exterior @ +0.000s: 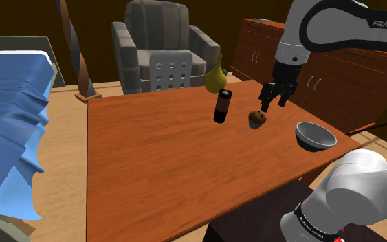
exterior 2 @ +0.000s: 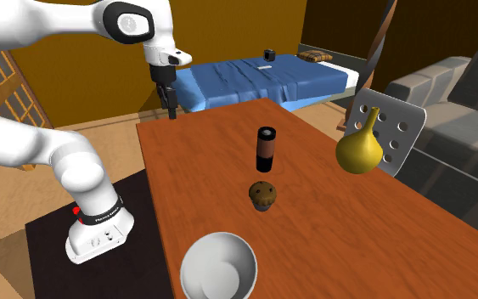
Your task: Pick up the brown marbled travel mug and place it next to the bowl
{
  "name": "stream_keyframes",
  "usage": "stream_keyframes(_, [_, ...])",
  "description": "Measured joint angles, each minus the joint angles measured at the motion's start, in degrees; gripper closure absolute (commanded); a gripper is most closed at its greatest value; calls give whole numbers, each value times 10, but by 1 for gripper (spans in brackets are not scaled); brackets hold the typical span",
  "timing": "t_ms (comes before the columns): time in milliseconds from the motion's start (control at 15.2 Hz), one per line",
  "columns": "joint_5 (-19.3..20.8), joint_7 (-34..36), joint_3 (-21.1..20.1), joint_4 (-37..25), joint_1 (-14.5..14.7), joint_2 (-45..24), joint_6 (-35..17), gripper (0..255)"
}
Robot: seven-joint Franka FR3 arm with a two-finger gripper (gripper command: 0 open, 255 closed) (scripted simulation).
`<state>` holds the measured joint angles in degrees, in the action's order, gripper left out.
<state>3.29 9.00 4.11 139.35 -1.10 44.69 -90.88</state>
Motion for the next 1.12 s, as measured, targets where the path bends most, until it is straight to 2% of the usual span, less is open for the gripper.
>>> stream_keyframes(132, [1, -2, 3, -3, -1, -11, -8, 0])
stream_keyframes(396, [9, -18, 23, -26, -5, -79, -58, 0])
stream_keyframes(792, [12, -48, 57, -94, -10, -206, -126, 0])
stream_keyframes(1122, [-2, -78, 82, -171, -13, -319, -167, 0])
